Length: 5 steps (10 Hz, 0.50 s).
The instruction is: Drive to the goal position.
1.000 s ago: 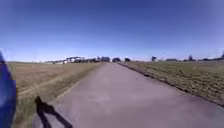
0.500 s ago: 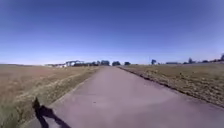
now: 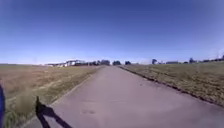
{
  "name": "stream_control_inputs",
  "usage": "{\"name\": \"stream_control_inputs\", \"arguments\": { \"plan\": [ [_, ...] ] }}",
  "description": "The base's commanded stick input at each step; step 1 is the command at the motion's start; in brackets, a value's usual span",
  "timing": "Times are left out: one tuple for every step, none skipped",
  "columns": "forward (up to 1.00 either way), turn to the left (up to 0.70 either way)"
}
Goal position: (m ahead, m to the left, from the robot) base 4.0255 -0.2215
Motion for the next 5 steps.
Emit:
{"name": "stream_control_inputs", "arguments": {
  "plan": [
    [0.70,0.00],
    [0.70,0.00],
    [0.70,0.00],
    [0.70,0.00],
    [0.70,0.00]
  ]
}}
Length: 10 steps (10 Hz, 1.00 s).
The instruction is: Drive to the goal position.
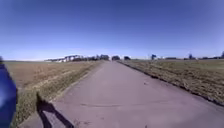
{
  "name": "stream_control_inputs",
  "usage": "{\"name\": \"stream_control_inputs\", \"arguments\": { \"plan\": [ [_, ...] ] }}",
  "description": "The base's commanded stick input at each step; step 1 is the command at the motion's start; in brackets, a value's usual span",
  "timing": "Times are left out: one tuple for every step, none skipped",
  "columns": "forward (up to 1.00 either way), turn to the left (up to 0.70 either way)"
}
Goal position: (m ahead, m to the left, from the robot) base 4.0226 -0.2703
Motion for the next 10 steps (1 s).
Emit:
{"name": "stream_control_inputs", "arguments": {
  "plan": [
    [0.70,0.00],
    [0.70,0.00],
    [0.70,0.00],
    [0.70,0.00],
    [0.70,0.00],
    [0.70,0.00],
    [0.70,0.00],
    [0.70,0.00],
    [0.70,0.00],
    [0.70,0.00]
  ]
}}
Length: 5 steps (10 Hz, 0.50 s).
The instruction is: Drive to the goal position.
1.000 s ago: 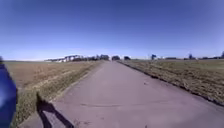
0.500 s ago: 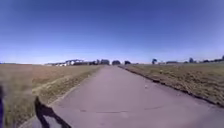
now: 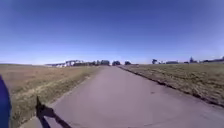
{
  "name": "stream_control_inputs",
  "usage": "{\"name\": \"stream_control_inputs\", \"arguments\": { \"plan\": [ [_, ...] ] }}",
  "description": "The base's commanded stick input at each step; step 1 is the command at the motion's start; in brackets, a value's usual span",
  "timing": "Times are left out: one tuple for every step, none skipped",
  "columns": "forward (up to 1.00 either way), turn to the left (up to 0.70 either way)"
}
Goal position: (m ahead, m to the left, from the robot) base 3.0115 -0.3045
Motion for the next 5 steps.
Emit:
{"name": "stream_control_inputs", "arguments": {
  "plan": [
    [0.70,0.00],
    [0.70,0.00],
    [0.70,0.00],
    [0.70,0.00],
    [0.70,0.00]
  ]
}}
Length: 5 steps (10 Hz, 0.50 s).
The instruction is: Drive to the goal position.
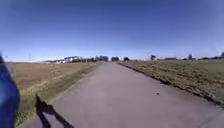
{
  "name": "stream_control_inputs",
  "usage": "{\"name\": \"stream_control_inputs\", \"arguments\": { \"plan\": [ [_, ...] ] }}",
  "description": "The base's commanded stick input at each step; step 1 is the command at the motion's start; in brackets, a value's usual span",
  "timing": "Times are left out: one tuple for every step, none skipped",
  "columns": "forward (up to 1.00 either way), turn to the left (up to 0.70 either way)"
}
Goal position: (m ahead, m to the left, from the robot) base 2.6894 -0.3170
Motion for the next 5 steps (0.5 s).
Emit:
{"name": "stream_control_inputs", "arguments": {
  "plan": [
    [0.70,0.00],
    [0.70,0.00],
    [0.70,0.00],
    [0.70,0.00],
    [0.70,0.00]
  ]
}}
